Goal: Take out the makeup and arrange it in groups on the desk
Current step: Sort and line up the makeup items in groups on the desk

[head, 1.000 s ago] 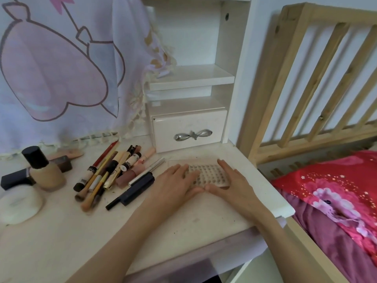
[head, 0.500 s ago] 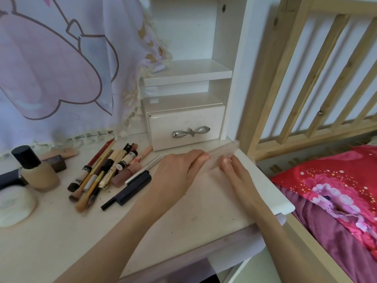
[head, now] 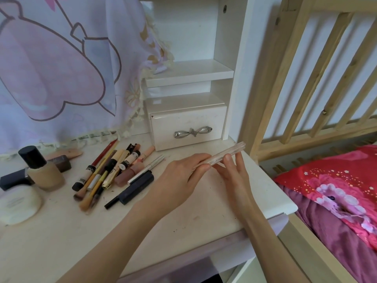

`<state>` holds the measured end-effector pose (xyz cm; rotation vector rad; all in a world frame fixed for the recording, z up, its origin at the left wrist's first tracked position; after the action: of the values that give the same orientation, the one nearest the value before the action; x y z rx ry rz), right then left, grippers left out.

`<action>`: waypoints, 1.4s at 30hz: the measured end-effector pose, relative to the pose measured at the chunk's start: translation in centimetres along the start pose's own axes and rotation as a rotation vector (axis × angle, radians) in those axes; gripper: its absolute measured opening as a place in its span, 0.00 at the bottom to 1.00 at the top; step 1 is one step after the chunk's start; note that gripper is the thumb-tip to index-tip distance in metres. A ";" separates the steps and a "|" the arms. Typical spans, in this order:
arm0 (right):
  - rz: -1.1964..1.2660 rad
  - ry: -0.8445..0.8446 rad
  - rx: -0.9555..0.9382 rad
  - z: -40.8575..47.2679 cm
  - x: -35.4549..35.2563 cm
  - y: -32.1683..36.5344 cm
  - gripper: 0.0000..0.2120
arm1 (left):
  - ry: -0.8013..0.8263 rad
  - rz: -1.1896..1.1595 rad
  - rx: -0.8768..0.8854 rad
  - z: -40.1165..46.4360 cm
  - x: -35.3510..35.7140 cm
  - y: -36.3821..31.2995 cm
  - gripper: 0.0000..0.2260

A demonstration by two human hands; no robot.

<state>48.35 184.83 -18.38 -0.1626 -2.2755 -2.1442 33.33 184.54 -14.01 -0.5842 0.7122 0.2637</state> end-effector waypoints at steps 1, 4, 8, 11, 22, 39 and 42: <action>0.009 -0.007 -0.001 0.0 -0.1 -0.1 0.35 | -0.001 0.006 0.008 0.1 0.1 -0.1 0.15; 0.008 -0.034 -0.013 0.0 0.1 -0.1 0.34 | -0.039 0.074 0.012 0.2 0.4 -0.2 0.17; 0.046 -0.063 0.007 0.1 0.2 -0.3 0.36 | -0.073 0.219 0.050 0.0 0.7 -0.1 0.20; 0.055 -0.080 0.017 0.1 0.0 -0.4 0.38 | -0.087 0.234 0.084 0.1 0.9 -0.1 0.18; 0.044 -0.085 0.026 0.1 0.1 -0.4 0.38 | -0.125 0.168 0.022 0.0 0.8 0.5 0.21; 0.100 0.019 0.004 -0.7 0.4 0.6 0.16 | -0.411 -0.528 -0.381 1.3 -3.8 2.0 0.11; 0.204 -0.023 0.021 -0.4 0.0 0.4 0.26 | -0.585 -0.668 -0.415 1.6 -3.5 1.7 0.09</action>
<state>48.32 184.46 -18.00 -0.4026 -2.1845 -2.0273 30.94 186.73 -11.39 -1.0458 -0.1309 -0.0533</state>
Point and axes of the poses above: each hand's wrist, its own z-axis towards the middle knuckle, its own x-axis out of the palm, y = z × x, the point moved 1 cm from there along z, towards the middle knuckle, and after that the axes turned 15 degrees about x, right-handed, at the moved point
